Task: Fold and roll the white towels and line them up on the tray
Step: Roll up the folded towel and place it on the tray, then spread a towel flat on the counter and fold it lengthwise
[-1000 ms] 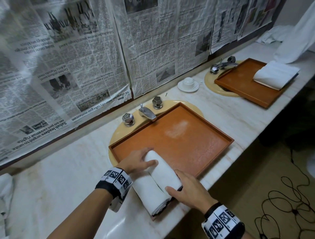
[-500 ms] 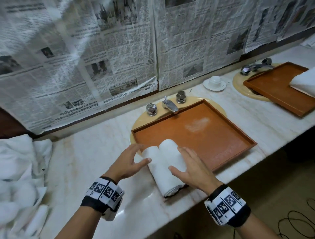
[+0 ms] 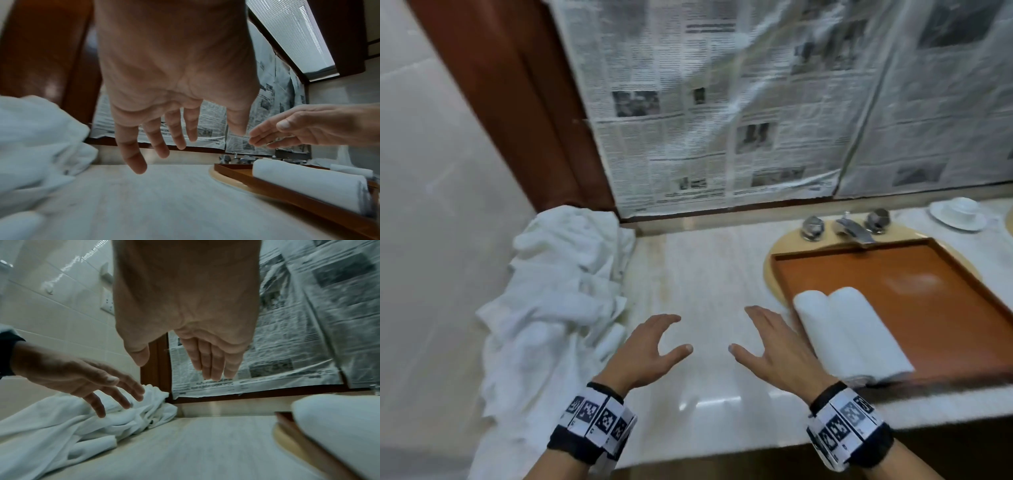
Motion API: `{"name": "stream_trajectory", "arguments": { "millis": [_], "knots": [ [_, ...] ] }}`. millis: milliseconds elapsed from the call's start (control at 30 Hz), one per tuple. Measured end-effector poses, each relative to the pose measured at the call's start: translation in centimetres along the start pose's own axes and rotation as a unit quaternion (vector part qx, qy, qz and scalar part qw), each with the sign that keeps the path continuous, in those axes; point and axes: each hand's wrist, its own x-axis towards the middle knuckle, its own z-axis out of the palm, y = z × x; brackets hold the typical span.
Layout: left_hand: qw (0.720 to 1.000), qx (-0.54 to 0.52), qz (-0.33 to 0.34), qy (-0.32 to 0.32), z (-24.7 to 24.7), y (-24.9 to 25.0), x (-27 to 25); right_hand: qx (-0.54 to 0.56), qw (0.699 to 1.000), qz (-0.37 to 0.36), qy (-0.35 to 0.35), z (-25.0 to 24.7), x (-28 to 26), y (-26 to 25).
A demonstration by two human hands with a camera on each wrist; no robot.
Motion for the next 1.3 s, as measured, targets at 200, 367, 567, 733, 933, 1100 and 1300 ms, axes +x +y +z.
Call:
{"name": "stream_trajectory", "arguments": {
  "millis": [200,367,567,733,933,1100,1300],
  "knots": [
    [0.997,-0.011,-0.054,0.056,-4.2,-6.5,-6.1,-0.001,0.997,-0.052,-0.053,3.8,1.9,-7.8],
    [0.992,0.004,-0.076,0.097,-6.5,-9.5,-8.3,-0.001,0.992,-0.091,-0.086,5.9,4.1,-12.2],
    [0.983,0.042,-0.076,0.163,-8.5,-11.8,-7.5,-0.001,0.983,-0.148,-0.111,8.5,9.4,-15.5],
    [0.964,0.123,-0.112,0.208,-10.8,-12.2,-5.1,0.031,0.977,-0.161,-0.137,11.9,15.1,-17.3],
    [0.952,0.196,-0.132,0.193,-11.0,-13.5,-2.4,0.098,0.977,-0.109,-0.158,14.9,18.2,-18.5],
    [0.959,0.171,-0.106,0.197,-11.3,-14.2,-2.3,0.240,0.958,-0.114,-0.112,14.7,17.6,-19.3],
    [0.975,0.029,-0.022,0.219,-12.9,-12.7,-3.6,0.353,0.923,-0.137,-0.074,10.5,16.0,-21.5]
  ]
}}
